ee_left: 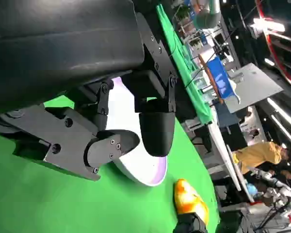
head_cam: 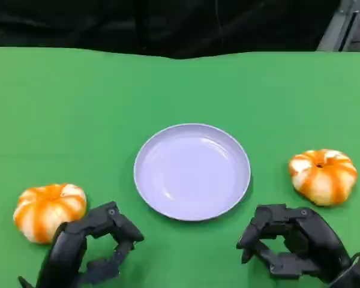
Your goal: Grasp the bread from the table and place it into the plate.
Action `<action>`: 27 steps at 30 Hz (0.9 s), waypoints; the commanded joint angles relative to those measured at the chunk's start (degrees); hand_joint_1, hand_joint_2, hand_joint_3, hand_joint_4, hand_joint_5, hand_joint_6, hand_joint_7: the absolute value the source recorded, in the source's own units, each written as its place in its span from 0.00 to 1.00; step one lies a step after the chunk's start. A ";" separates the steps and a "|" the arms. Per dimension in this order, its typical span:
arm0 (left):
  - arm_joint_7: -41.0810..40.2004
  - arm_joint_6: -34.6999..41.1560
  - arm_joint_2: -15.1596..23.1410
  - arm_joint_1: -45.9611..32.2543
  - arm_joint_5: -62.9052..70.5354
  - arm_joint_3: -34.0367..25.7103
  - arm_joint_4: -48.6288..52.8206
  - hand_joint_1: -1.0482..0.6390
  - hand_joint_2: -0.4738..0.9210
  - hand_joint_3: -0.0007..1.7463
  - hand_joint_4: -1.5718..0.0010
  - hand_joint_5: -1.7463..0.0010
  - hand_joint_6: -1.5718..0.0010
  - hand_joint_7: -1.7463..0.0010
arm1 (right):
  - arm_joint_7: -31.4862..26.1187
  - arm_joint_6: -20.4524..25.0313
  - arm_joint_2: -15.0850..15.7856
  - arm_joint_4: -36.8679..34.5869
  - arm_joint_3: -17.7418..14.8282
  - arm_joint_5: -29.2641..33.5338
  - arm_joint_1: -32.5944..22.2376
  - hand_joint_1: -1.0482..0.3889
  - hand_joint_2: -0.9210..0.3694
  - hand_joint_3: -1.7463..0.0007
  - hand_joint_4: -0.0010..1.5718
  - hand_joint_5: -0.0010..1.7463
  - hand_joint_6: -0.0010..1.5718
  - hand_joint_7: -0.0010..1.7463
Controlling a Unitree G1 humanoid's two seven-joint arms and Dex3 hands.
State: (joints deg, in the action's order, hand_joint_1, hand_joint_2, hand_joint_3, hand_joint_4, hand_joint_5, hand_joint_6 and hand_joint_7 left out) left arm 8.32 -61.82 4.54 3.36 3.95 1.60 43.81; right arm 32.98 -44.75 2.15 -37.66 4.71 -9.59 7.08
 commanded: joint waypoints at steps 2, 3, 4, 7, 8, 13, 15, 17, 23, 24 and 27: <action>-0.80 -0.76 1.22 0.44 0.61 -0.70 0.16 0.57 0.90 0.41 0.55 0.20 0.52 0.32 | -0.03 -0.83 0.55 -0.03 -0.50 0.24 0.26 0.79 0.19 0.48 0.56 0.72 0.60 0.51; -0.46 -0.61 1.12 0.41 0.18 -0.63 0.07 0.57 0.90 0.41 0.55 0.20 0.52 0.32 | -0.10 -0.59 0.57 0.22 -0.48 0.25 0.18 0.79 0.19 0.48 0.56 0.72 0.60 0.51; -0.21 -0.50 1.05 0.38 -0.15 -0.58 0.01 0.57 0.90 0.41 0.55 0.19 0.51 0.32 | -0.15 -0.42 0.59 0.41 -0.47 0.26 0.11 0.79 0.19 0.47 0.56 0.72 0.60 0.51; -0.02 -0.19 0.98 0.26 -0.43 -0.50 -0.26 0.57 0.90 0.40 0.55 0.19 0.51 0.33 | -0.24 -0.16 0.61 0.71 -0.43 0.30 0.01 0.79 0.19 0.48 0.56 0.73 0.60 0.52; -0.03 -0.16 0.98 0.25 -0.44 -0.50 -0.28 0.57 0.90 0.40 0.55 0.18 0.51 0.33 | -0.25 -0.14 0.61 0.74 -0.42 0.31 -0.01 0.79 0.19 0.48 0.56 0.73 0.60 0.52; -0.10 -0.07 1.02 0.22 -0.34 -0.51 -0.35 0.57 0.91 0.40 0.56 0.18 0.51 0.33 | 0.21 -0.24 0.45 0.53 -0.47 -0.21 0.04 0.80 0.19 0.47 0.56 0.73 0.60 0.52; -0.13 -0.04 1.02 0.23 -0.32 -0.52 -0.34 0.57 0.90 0.40 0.56 0.18 0.51 0.33 | 0.16 -0.29 0.47 0.50 -0.47 -0.12 0.04 0.79 0.19 0.47 0.56 0.73 0.60 0.52; -0.25 0.02 1.03 0.21 -0.19 -0.55 -0.39 0.57 0.90 0.40 0.56 0.19 0.51 0.33 | -0.10 -0.39 0.50 0.50 -0.46 0.18 0.05 0.79 0.19 0.47 0.56 0.73 0.60 0.53; -1.00 1.50 0.79 -0.26 0.01 -0.90 -1.64 0.52 1.00 0.21 0.46 0.59 0.35 0.82 | 0.01 -0.31 0.53 0.37 -0.45 0.10 0.05 0.79 0.19 0.47 0.56 0.72 0.59 0.52; -1.02 1.81 0.72 -0.41 -0.10 -0.95 -1.91 0.51 1.00 0.20 0.43 0.70 0.34 0.91 | -0.02 -0.50 0.54 0.22 -0.46 0.18 0.11 0.79 0.19 0.47 0.56 0.72 0.59 0.52; -1.12 2.37 0.64 -0.75 -0.04 -1.12 -2.56 0.51 1.00 0.20 0.42 0.82 0.35 0.99 | 0.01 -0.69 0.45 -0.06 -0.49 0.15 0.22 0.79 0.19 0.48 0.56 0.72 0.59 0.52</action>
State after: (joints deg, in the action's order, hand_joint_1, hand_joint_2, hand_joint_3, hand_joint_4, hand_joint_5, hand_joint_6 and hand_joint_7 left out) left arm 8.25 -60.16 4.55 3.17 4.33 1.18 42.16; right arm 32.96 -44.75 2.15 -37.26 4.72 -9.60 7.07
